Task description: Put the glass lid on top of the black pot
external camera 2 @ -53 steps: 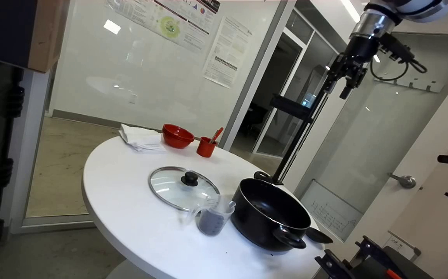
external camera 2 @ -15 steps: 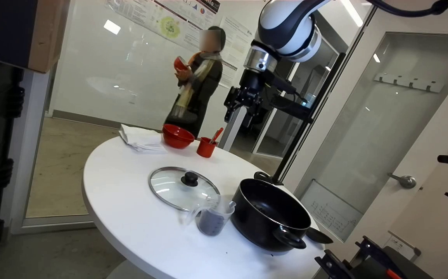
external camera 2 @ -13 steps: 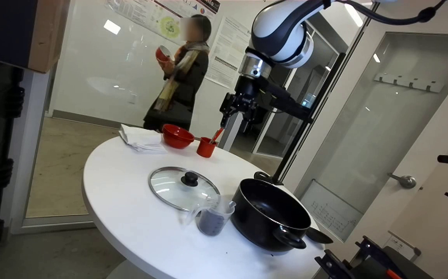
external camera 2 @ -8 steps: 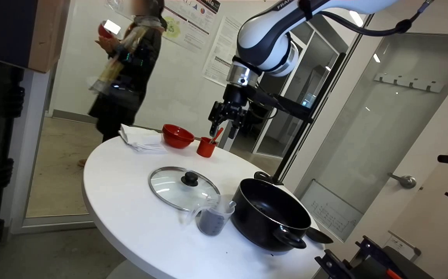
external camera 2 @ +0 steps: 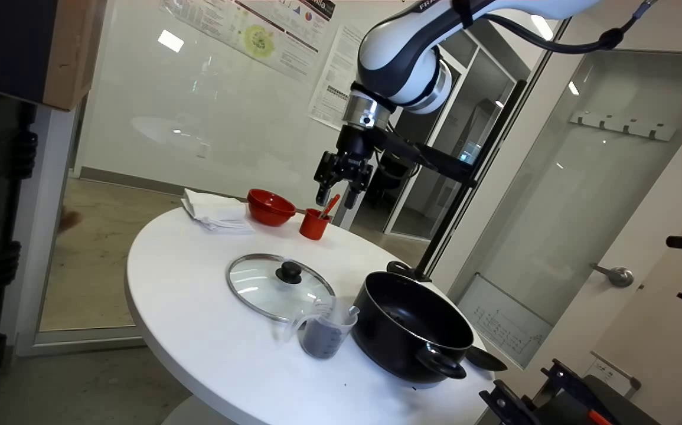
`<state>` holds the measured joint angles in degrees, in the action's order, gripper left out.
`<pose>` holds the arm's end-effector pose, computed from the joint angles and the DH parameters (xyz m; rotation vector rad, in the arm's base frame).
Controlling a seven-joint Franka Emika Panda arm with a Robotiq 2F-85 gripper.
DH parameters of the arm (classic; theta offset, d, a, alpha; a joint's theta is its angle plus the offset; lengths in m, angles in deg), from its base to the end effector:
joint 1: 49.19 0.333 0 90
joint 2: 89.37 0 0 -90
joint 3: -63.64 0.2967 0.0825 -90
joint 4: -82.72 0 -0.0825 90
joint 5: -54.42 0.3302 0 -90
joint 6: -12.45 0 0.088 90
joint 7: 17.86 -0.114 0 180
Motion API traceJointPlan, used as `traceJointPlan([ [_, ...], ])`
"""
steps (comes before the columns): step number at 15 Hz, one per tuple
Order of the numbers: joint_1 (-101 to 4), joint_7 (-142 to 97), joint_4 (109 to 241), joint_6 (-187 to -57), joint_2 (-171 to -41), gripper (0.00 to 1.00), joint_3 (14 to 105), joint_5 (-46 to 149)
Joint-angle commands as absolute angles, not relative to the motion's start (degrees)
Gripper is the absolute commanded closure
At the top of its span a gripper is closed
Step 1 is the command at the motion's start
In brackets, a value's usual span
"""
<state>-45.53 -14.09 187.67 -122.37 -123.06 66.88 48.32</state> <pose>0.5899 0.0672 0.2217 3.0717 0.3943 -0.0986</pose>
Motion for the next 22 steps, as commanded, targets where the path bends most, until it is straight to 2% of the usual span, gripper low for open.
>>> traceJointPlan([
  [1,-45.0,-16.6,186.1,-123.1,-124.9,0.00,65.8,48.8],
  [7,-42.7,-20.5,178.0,-125.7,-132.1,0.00,65.1,47.8],
  [22,-38.8,-25.0,158.1,-115.0,-151.0,0.00,60.4,46.3],
])
